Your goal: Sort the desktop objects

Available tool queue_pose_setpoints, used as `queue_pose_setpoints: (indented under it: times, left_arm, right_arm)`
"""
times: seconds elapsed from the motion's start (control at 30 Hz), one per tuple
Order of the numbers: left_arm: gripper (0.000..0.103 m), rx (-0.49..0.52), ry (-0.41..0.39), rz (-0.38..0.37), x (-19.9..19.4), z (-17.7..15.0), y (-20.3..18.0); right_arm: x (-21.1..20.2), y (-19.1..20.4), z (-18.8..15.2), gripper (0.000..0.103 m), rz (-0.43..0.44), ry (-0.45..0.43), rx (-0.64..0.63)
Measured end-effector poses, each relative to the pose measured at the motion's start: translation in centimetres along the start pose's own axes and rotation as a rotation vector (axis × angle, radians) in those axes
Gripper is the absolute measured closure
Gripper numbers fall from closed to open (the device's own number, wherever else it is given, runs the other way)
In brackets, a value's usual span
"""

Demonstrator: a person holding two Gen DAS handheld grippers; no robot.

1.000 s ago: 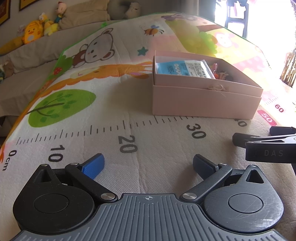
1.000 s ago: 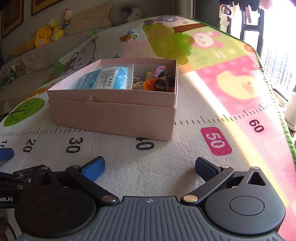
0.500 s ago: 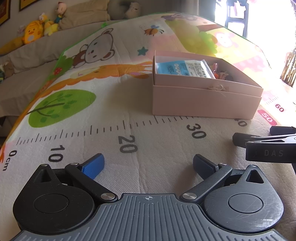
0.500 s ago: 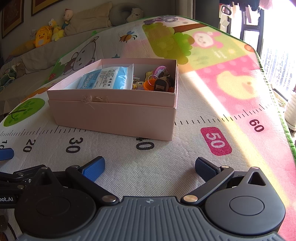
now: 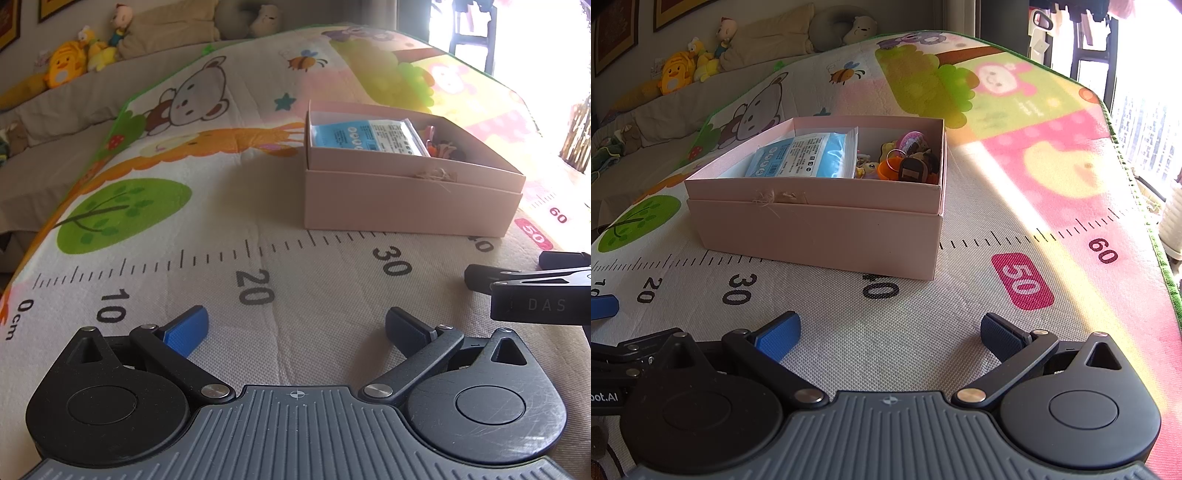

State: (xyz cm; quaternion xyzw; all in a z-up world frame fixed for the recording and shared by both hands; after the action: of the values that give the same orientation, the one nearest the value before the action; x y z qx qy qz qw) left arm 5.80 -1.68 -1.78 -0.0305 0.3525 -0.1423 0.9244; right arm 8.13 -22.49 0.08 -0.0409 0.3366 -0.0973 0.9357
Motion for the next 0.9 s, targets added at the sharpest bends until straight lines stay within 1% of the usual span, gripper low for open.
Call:
queue_pose_setpoints:
  times: [0.9]
  left_arm:
    - [0.0,0.0,0.0,0.0,0.0,0.0,0.0]
  right_arm:
    - [-0.24,-0.12,-0.1,0.0,-0.002,0.0,-0.001]
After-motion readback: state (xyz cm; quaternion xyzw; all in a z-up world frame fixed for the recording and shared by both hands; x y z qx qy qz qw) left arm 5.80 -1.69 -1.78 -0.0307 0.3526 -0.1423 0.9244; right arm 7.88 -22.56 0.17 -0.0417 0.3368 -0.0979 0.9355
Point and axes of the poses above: each gripper's, at about its wrist camera, not at the fingertips, and x roughly the way its jaws point, y to its left, z to its top, the point moved 2 cm from there along x, roughly the way its jaws point, and after that the axes turned 13 degrees about -z, right-handed, at the moved point
